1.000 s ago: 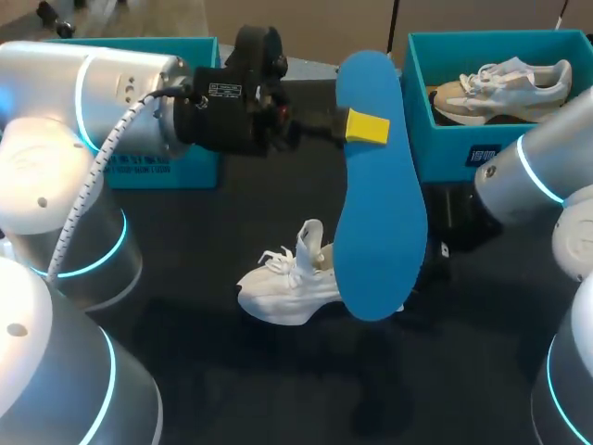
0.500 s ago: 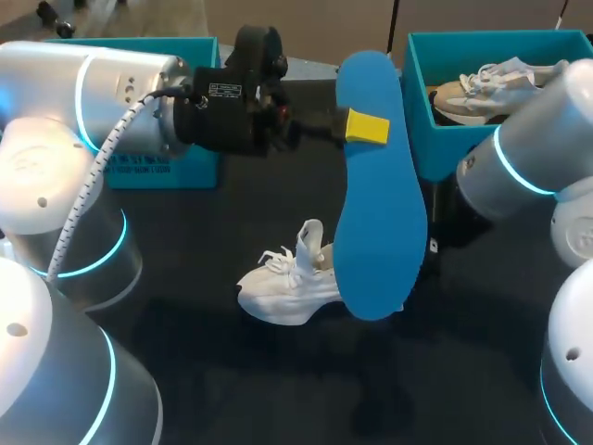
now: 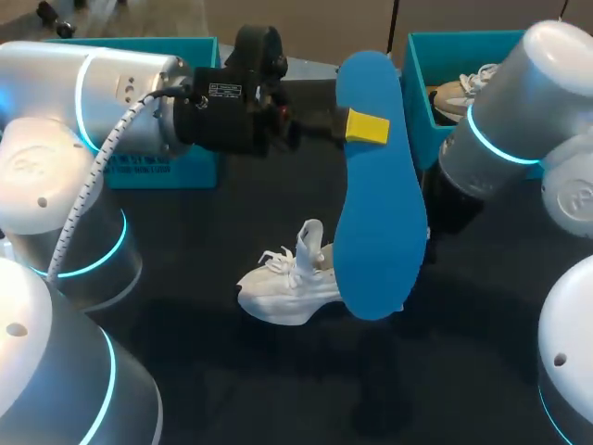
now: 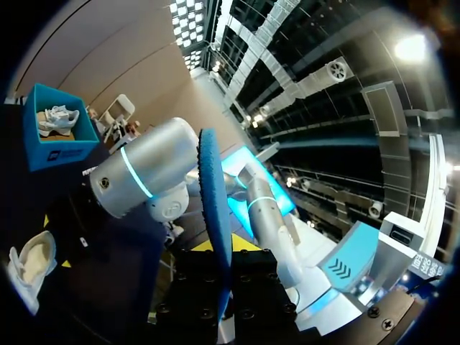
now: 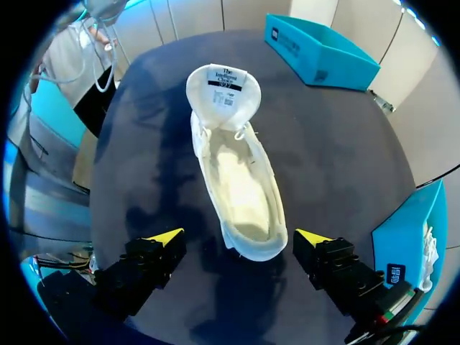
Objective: Take the shoe out of the shoebox, open the shoe tongue, remove and reinsert the insole, then place the shoe into the shoebox
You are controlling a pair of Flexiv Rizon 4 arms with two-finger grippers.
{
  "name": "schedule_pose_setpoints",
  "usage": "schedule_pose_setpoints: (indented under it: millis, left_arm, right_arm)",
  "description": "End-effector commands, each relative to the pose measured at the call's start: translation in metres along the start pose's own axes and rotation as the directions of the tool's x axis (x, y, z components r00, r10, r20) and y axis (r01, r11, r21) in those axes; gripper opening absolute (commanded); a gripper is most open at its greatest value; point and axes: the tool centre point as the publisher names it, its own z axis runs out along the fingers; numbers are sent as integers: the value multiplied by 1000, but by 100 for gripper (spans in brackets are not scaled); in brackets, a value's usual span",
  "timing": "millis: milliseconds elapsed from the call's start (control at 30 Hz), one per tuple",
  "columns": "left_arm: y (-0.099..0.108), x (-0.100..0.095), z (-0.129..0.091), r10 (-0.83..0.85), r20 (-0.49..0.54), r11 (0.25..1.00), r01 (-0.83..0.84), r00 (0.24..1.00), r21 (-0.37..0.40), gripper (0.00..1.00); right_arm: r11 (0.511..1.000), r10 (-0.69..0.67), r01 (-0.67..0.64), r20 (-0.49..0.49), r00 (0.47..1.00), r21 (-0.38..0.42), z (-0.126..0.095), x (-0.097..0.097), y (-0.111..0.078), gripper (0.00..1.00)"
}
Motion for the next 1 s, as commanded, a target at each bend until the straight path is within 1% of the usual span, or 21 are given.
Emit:
schedule_pose_setpoints:
  millis: [33, 200, 467, 667, 1000]
  left_arm:
    - [1, -1, 2, 0, 0, 1000, 0, 1000, 2, 0]
    - [1, -1, 2, 0, 0, 1000, 0, 1000, 2, 0]
    - [1, -1, 2, 0, 0, 1000, 0, 1000, 2, 0]
    - [1, -1, 2, 0, 0, 1000, 0, 1000, 2, 0]
    - [1, -1, 2, 0, 0, 1000, 0, 1000, 2, 0]
  right_arm:
    - [996, 4, -4, -7, 1000, 87, -2, -1, 5, 100]
    - [996, -14, 15, -8, 1000, 90, -4, -1, 9, 100]
    - [988, -110, 110, -9, 994, 112, -4, -5, 14, 100]
    - [986, -131, 134, -32, 991, 98, 0, -6, 17, 100]
    - [986, -131, 134, -32, 991, 98, 0, -6, 17, 100]
